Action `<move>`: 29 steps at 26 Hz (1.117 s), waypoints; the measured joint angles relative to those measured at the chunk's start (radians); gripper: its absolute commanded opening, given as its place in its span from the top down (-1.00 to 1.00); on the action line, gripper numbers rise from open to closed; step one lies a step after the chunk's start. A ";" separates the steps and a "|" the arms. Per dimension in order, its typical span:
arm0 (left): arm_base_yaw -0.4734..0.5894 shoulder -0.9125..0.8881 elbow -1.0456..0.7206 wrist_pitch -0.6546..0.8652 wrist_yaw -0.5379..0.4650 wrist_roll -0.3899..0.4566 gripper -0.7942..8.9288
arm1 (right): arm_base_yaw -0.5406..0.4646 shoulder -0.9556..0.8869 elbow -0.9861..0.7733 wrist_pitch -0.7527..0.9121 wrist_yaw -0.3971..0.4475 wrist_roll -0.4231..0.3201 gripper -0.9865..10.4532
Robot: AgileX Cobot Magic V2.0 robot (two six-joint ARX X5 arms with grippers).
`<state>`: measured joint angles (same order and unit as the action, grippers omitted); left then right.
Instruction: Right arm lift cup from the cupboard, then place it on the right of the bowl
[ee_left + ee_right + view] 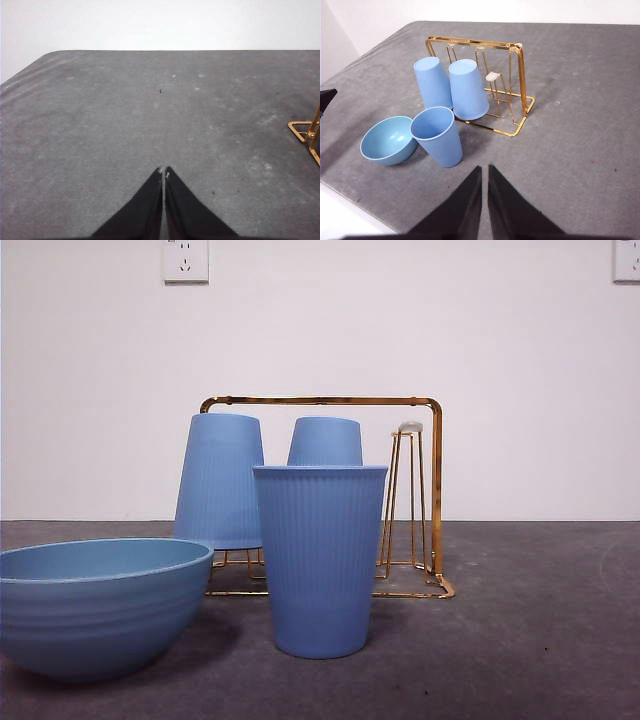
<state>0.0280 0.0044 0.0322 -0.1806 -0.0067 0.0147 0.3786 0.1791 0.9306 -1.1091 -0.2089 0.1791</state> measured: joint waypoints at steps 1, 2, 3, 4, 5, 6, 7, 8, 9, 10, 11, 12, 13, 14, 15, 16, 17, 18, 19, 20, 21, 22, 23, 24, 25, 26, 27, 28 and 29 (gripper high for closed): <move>0.000 0.000 0.000 0.000 0.000 0.000 0.82 | 0.000 0.000 0.000 0.000 0.000 0.000 0.79; 0.000 0.000 0.000 0.000 0.000 -0.001 0.82 | 0.000 0.000 0.000 0.000 0.000 0.000 0.79; 0.000 0.000 0.000 0.000 0.000 -0.002 0.82 | 0.000 0.000 0.000 0.000 0.000 0.000 0.79; 0.000 0.000 0.000 0.000 0.000 -0.003 0.82 | 0.000 0.000 0.000 0.000 0.000 0.000 0.79; 0.000 0.000 0.000 0.000 0.000 -0.003 0.82 | 0.000 0.000 0.000 0.000 0.000 0.000 0.79; 0.000 0.000 0.000 0.000 0.000 -0.003 0.82 | 0.000 0.000 0.000 0.000 0.000 0.000 0.79; 0.000 0.000 0.000 0.000 0.000 -0.003 0.82 | 0.000 0.000 0.000 0.000 0.000 0.000 0.79; 0.000 0.000 0.000 0.000 0.000 -0.003 0.82 | 0.000 0.000 0.000 0.000 0.000 0.000 0.79; 0.000 0.000 0.000 0.000 0.000 -0.003 0.82 | 0.000 0.000 0.000 0.000 0.000 0.000 0.79; 0.000 0.000 0.000 0.000 0.000 -0.003 0.82 | 0.000 0.000 0.000 0.000 0.000 0.000 0.79; 0.000 0.000 0.000 0.000 0.000 -0.003 0.82 | 0.000 0.000 0.000 0.000 0.000 0.000 0.79; 0.000 0.000 0.000 0.000 0.000 -0.003 0.82 | 0.000 0.000 0.000 0.000 0.000 0.000 0.79; 0.000 0.000 0.000 0.000 0.000 -0.003 0.82 | 0.000 0.000 0.000 0.000 0.000 0.000 0.79; 0.000 0.000 0.000 0.000 0.000 -0.003 0.82 | 0.000 0.000 0.000 0.000 0.000 0.000 0.79; 0.000 0.000 0.000 0.000 0.000 -0.003 0.82 | 0.000 0.000 0.000 0.000 0.000 0.000 0.79; 0.000 0.000 0.000 0.000 0.000 -0.003 0.82 | 0.000 0.000 0.000 0.000 0.000 0.000 0.79; 0.000 0.000 0.000 0.000 0.000 -0.003 0.82 | 0.000 0.000 0.000 0.000 0.000 0.000 0.79; 0.000 0.000 0.000 0.000 0.000 -0.003 0.82 | 0.000 0.000 0.000 0.000 0.000 0.000 0.79; 0.000 0.000 0.000 0.000 0.000 -0.003 0.82 | 0.000 0.000 0.000 0.000 0.000 0.000 0.79; 0.000 0.000 0.000 0.000 0.000 -0.003 0.82 | 0.000 0.000 0.000 0.000 0.000 0.000 0.79; 0.000 0.000 0.000 0.000 0.000 -0.003 0.82 | 0.000 0.000 0.000 0.000 0.000 0.000 0.79; 0.000 0.000 0.000 0.000 0.000 -0.003 0.82 | 0.000 0.000 0.000 0.000 0.000 0.000 0.79; 0.000 0.000 0.000 0.002 0.000 -0.003 0.82 | 0.000 0.000 0.000 0.000 0.000 0.000 0.79; 0.000 0.000 0.000 0.003 0.000 -0.003 0.82 | 0.000 0.000 0.000 0.000 0.000 0.000 0.79; 0.000 0.000 0.000 0.004 0.000 -0.003 0.82 | 0.000 0.000 0.000 0.002 0.000 0.000 0.79; 0.000 0.000 0.000 0.005 0.000 -0.003 0.82 | -0.006 0.000 -0.004 0.012 0.000 0.000 0.79; 0.000 0.000 0.000 0.005 0.000 -0.003 0.82 | -0.018 0.000 -0.013 0.031 0.000 0.000 0.79; 0.000 0.000 0.000 0.005 0.000 -0.003 0.82 | -0.042 0.000 -0.034 0.061 -0.001 0.000 0.79; 0.000 0.000 0.000 0.005 0.000 -0.003 0.82 | -0.068 -0.001 -0.060 0.093 -0.001 0.000 0.79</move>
<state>0.0280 0.0044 0.0322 -0.1761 -0.0067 0.0113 0.3103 0.1783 0.8707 -1.0161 -0.2100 0.1791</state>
